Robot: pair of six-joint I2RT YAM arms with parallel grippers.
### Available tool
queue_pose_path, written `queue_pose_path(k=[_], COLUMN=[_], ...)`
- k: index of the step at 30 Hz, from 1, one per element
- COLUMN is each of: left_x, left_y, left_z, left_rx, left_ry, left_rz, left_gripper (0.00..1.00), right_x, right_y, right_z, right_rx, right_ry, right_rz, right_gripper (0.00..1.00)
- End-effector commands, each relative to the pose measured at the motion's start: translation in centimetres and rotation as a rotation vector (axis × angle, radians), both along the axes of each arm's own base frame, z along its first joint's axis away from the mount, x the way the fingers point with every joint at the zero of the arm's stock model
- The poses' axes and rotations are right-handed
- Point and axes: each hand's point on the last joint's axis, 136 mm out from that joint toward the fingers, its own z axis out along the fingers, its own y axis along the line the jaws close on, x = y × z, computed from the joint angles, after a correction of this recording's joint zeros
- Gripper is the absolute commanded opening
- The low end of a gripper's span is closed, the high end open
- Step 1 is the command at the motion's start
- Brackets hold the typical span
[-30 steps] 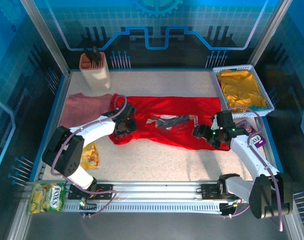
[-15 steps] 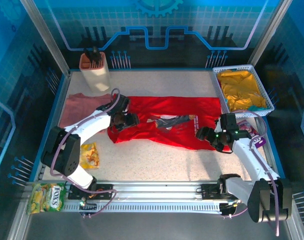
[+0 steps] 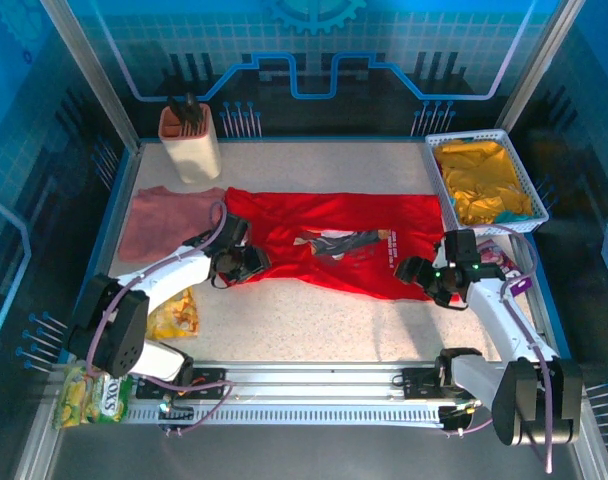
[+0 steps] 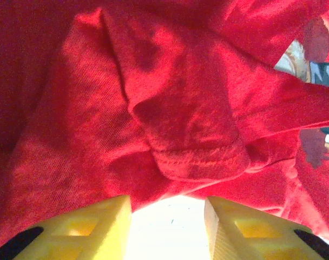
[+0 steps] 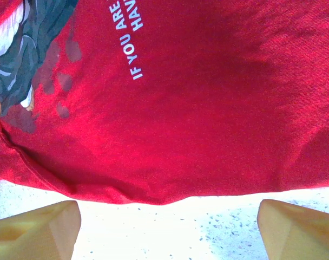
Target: Fold and stack the t-shirts
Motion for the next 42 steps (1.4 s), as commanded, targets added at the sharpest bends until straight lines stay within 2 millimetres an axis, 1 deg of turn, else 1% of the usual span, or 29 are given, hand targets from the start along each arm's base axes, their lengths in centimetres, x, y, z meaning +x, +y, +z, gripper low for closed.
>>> queue_pose_path(k=[1, 7, 11, 14, 16, 19, 21, 23, 24, 28, 33, 39, 42], left_x=[1.2, 1.6, 1.7, 2.0, 2.4, 2.9, 3.1, 3.1, 3.1, 2.8, 2.1, 1.1, 0.7], left_y=[-1.0, -1.9, -1.6, -1.3, -1.3, -1.3, -1.4, -1.3, -1.2, -0.7, -0.6, -0.7, -0.4], left_z=[-0.3, -1.1, -1.7, -1.6, -1.3, -0.9, -0.6, -0.2, 0.0, 1.4, 3.0, 5.1, 5.7], left_rx=[-0.041, -0.029, -0.004, 0.018, 0.026, 0.038, 0.043, 0.051, 0.058, 0.087, 0.077, 0.054, 0.063], left_ry=[-0.011, -0.003, 0.002, -0.007, -0.014, -0.018, -0.018, -0.021, -0.022, -0.040, -0.050, -0.073, -0.076], left_rz=[0.003, -0.019, -0.010, -0.007, -0.010, -0.011, -0.017, -0.022, -0.027, -0.043, -0.061, -0.083, -0.088], left_gripper=[0.40, 0.39, 0.36, 0.34, 0.29, 0.16, 0.10, 0.02, 0.00, 0.00, 0.00, 0.00, 0.00], right_x=[-1.1, -2.0, -2.4, -2.5, -2.5, -2.6, -2.8, -2.9, -2.9, -2.8, -2.2, -1.3, -0.8], right_y=[-0.9, -2.9, -4.3, -5.3, -5.9, -6.8, -7.4, -7.9, -8.2, -9.0, -10.1, -10.4, -10.6], right_z=[-0.4, -0.8, -1.3, -1.6, -1.8, -2.0, -2.3, -2.8, -3.1, -4.0, -4.6, -5.3, -5.4], right_rx=[-0.017, -0.065, -0.075, -0.096, -0.101, -0.125, -0.135, -0.136, -0.137, -0.143, -0.150, -0.134, -0.137], right_ry=[0.018, 0.043, 0.049, 0.045, 0.042, 0.050, 0.066, 0.088, 0.101, 0.138, 0.162, 0.173, 0.171], right_rz=[-0.014, -0.121, -0.198, -0.242, -0.265, -0.304, -0.328, -0.353, -0.364, -0.393, -0.414, -0.412, -0.411], right_gripper=[0.85, 0.85, 0.84, 0.83, 0.83, 0.82, 0.79, 0.75, 0.73, 0.65, 0.54, 0.47, 0.41])
